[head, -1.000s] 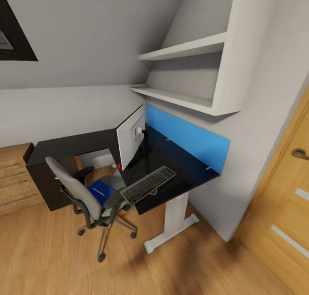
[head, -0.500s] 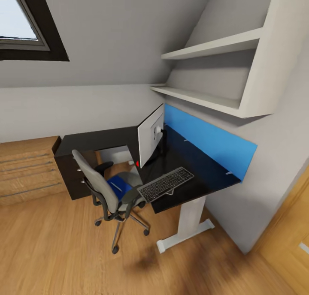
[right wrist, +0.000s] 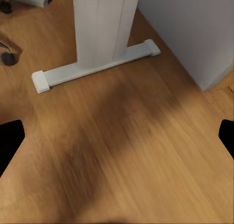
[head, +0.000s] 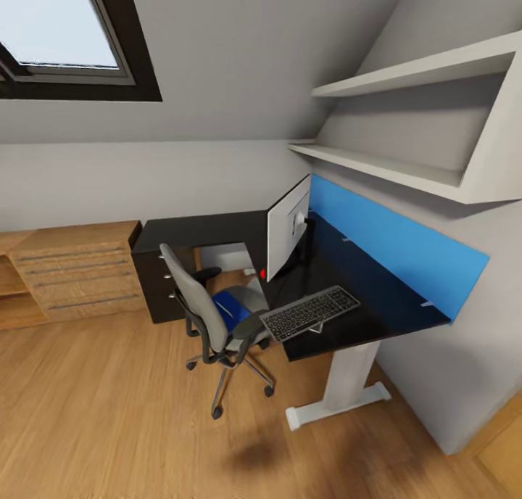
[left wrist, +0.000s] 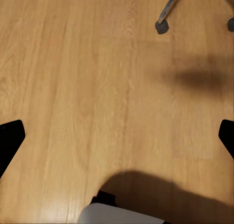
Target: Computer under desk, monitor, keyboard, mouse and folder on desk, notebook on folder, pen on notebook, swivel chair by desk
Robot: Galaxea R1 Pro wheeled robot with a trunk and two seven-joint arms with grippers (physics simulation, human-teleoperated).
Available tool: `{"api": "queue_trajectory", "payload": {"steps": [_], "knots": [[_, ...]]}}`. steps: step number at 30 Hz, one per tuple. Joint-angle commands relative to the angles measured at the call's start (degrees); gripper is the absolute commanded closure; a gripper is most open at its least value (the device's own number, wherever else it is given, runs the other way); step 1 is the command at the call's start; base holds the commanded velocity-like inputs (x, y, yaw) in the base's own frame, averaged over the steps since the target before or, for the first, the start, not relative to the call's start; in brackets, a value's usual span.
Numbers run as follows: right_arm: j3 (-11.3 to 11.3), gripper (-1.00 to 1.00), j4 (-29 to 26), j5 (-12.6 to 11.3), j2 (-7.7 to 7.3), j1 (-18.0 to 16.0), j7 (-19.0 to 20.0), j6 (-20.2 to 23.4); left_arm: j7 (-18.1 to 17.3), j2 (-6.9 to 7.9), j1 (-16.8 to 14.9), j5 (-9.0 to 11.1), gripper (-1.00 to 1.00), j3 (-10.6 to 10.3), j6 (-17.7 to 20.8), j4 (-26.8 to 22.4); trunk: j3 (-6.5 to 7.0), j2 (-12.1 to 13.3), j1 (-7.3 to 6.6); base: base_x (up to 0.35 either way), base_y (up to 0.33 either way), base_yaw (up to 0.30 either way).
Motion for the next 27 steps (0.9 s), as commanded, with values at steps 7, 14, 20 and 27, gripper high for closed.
{"api": "queue_trajectory", "payload": {"steps": [7, 14, 20, 27], "knots": [[-0.2, -1.00, 0.0, 0.1, 0.02, 0.0, 0.2, -0.3, 0.0, -0.18, 0.0, 0.5, -1.00, 0.0, -0.1, -0.1, -1.45, -2.9, 1.56, 0.000, 0.000, 0.159], [-0.2, -1.00, 0.0, 0.1, 0.00, 0.0, 0.3, -0.3, 0.0, -0.78, 0.0, 0.5, -1.00, 0.0, -0.1, -0.1, -2.71, -5.7, 3.10, 0.000, 0.000, 0.007], [-0.2, -1.00, 0.0, 0.0, 0.01, 0.0, 0.5, -0.6, 0.1, -0.78, 0.0, 0.5, -1.00, 0.0, -0.1, -0.1, -3.79, -8.1, 4.41, 0.000, 0.000, 0.000], [-0.3, -1.00, 0.0, -0.1, 0.01, 0.0, 0.5, -0.7, 3.7, -0.87, 0.0, 0.5, -1.00, 0.1, -0.1, -0.1, -5.05, -10.9, 5.95, 0.000, 0.000, 0.000]]}}
